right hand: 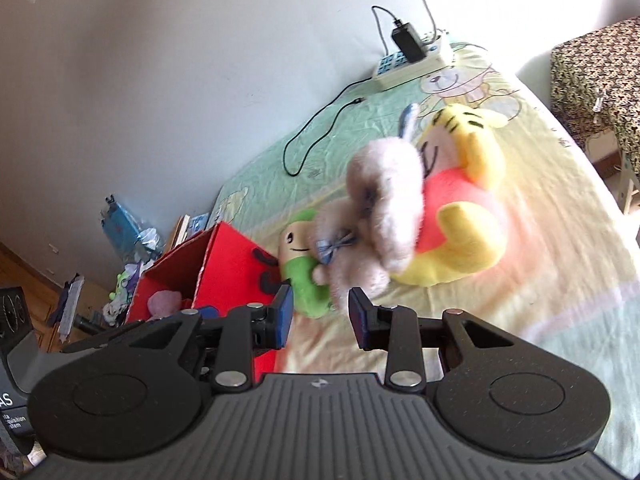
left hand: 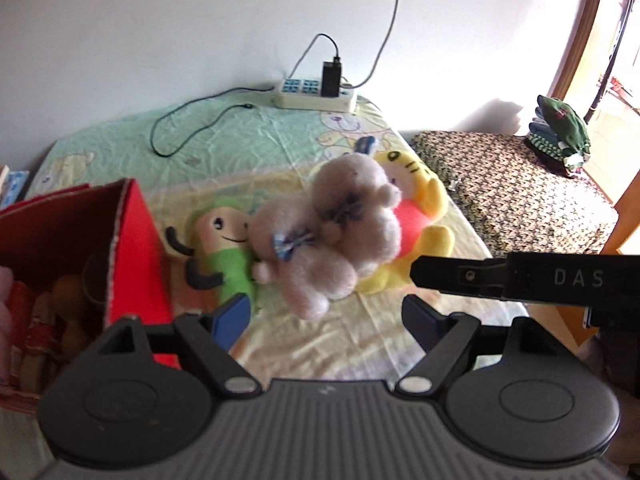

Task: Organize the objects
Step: 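Withdraw the right gripper from the box back toward the toys, then grasp the white bunny with the right gripper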

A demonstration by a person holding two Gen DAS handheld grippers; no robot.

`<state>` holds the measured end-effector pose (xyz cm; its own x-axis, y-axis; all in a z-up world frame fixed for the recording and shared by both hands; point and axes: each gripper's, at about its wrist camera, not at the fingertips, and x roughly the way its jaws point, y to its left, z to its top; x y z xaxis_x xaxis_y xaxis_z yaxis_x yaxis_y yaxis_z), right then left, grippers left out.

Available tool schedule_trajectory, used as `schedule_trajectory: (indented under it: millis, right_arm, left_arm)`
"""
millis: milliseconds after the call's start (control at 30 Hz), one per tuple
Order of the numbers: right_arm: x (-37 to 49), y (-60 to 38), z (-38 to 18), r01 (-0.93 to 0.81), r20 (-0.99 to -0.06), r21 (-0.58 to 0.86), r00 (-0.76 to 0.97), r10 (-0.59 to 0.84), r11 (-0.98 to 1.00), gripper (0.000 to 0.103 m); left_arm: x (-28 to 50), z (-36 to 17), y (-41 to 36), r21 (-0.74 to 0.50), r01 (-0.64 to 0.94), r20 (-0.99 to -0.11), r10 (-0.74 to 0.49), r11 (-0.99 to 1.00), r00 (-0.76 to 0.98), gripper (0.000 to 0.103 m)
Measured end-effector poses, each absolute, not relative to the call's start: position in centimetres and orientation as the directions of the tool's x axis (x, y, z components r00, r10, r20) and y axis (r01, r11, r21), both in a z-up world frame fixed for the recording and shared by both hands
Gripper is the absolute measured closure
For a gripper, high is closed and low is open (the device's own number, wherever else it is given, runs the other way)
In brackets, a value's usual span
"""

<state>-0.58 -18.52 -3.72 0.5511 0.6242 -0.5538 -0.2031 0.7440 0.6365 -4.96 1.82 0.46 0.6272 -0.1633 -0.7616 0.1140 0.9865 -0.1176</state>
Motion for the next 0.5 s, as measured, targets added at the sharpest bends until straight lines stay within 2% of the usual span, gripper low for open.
schedule_trajectory:
  millis: [233,500]
  right_arm:
    - [1.2,-23.8,-5.4,-0.07,-0.577,0.646,0.607,0.547,0.76,0.069]
    - [3.8,-25.7,-6.1,-0.036,-0.573,0.668,0.612,0.545,0.743,0.069]
  left_arm:
    - [-2.8,-1.3,-0.6,-0.258,0.191,-0.748,-0.321,0.947,0.582,0.02]
    - [-0.4,-2.5,-0.4,-0.322,0.157,-0.727,-0.35,0.934,0.591,0.022]
